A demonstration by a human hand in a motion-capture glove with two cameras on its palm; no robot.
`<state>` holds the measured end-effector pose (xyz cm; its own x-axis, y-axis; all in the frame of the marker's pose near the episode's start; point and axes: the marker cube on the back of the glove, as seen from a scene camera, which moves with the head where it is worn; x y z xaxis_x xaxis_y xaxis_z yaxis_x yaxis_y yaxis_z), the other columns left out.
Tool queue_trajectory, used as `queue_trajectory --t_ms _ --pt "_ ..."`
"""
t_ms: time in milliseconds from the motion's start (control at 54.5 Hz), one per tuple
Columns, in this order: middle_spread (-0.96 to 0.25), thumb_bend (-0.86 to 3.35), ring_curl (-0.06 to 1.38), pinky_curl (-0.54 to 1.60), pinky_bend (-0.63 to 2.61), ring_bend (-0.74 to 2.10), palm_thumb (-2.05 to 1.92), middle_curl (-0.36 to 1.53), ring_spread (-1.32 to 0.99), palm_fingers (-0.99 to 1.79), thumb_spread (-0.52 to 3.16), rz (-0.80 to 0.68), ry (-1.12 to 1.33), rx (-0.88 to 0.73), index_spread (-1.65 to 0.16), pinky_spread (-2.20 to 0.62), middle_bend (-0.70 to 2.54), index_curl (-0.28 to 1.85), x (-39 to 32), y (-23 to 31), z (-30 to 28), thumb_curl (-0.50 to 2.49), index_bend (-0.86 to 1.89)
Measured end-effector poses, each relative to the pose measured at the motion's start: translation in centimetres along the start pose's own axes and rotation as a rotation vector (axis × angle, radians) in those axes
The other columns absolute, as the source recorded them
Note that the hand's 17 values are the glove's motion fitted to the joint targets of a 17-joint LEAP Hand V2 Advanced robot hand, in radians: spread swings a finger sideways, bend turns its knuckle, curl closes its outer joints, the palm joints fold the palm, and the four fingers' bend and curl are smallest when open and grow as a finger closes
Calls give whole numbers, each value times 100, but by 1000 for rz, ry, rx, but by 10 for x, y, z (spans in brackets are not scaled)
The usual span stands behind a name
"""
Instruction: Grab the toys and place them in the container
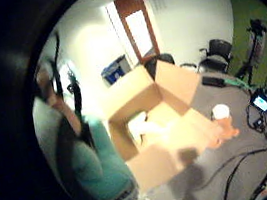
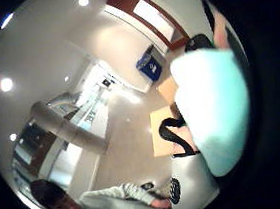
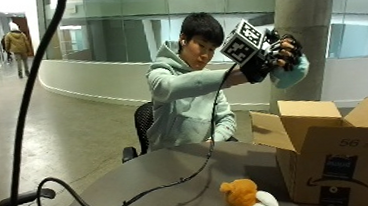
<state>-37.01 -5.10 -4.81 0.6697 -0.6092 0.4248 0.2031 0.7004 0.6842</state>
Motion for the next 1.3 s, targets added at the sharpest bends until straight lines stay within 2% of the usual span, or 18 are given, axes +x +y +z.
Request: queue_trajectory --t_ms 37,73,110,128,147,165,294,477,734,917,1064,1303 --pt "-27 5 73 75 139 148 62 94 -33 53 50 5 23 -26 -38 -38 109 102 0 -3 9 92 64" --pt "-26 4 72 73 130 146 59 90 -31 11 60 21 52 -92 -36 -35 95 98 1 -4 18 91 49" --pt "-23 1 68 72 122 124 53 84 -28 -29 75 38 73 -161 -35 -28 83 94 5 -7 24 87 44" --pt "-22 0 67 69 121 121 52 83 -28 -27 80 44 78 -189 -35 -26 80 92 7 -8 25 86 41" --pt "-19 -4 60 66 115 100 45 78 -24 -57 84 48 80 -211 -35 -21 68 87 8 -8 26 82 37" --pt "-16 -7 57 63 112 87 40 74 -21 -67 88 51 80 -228 -35 -18 60 84 9 -8 26 79 35" --pt "-8 -7 39 50 88 42 21 60 -12 -50 102 76 92 -293 -33 -6 28 68 18 -7 17 64 15" --pt "-3 -4 30 41 70 18 7 47 -6 -32 113 142 117 -282 -31 1 10 54 49 -4 -23 51 12" --pt "-2 -2 27 37 60 17 -1 39 -5 -13 126 378 167 -231 -30 4 16 46 137 18 -83 40 15" --pt "-2 -1 27 35 55 18 -2 39 -5 -3 136 533 180 -323 -29 4 21 43 227 45 -97 33 17" --pt "-1 2 26 35 54 17 2 40 -5 1 151 575 299 -364 -29 4 20 44 295 84 -73 30 22" --pt "-1 5 22 35 54 15 9 40 -4 -7 153 675 418 -514 -27 4 20 46 320 118 -26 31 20"
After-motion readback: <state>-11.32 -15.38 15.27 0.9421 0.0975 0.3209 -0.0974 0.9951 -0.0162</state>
